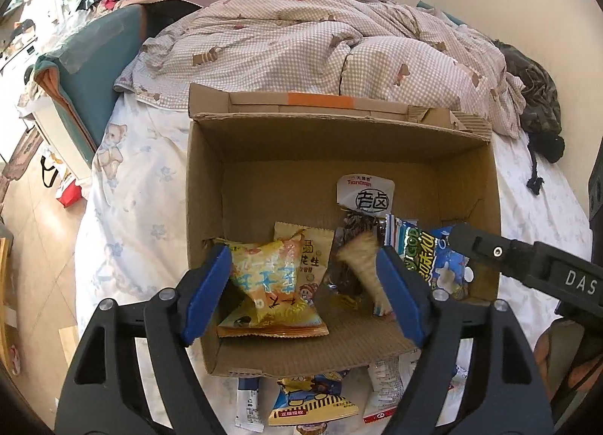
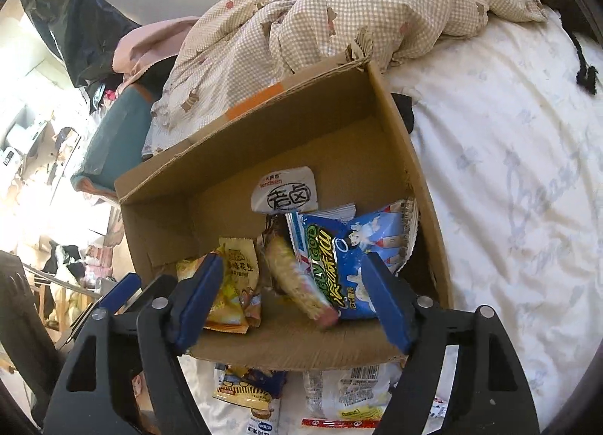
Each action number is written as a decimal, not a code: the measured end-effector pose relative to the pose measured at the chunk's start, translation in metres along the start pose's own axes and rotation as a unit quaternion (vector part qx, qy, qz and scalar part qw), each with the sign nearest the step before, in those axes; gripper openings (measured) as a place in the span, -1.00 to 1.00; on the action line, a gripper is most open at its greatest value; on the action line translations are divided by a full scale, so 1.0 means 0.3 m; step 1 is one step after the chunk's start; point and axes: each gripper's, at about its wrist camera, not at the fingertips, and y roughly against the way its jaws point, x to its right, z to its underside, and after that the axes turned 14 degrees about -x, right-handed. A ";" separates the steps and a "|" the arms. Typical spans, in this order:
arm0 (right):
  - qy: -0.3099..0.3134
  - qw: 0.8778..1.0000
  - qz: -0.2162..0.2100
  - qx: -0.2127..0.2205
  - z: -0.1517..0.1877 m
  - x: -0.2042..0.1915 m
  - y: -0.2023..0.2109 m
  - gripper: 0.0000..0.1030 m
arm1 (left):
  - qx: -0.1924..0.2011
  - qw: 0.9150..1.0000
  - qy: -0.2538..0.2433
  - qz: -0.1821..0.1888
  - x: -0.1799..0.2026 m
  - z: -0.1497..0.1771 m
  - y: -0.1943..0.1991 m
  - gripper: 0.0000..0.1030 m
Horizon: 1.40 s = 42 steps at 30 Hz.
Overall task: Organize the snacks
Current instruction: 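Withdraw both open tools from the box toward the pile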
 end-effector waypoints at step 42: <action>0.007 1.000 0.023 0.006 0.248 -0.022 0.190 0.52 | 0.030 0.999 -0.031 -0.012 -0.073 0.192 0.240 0.87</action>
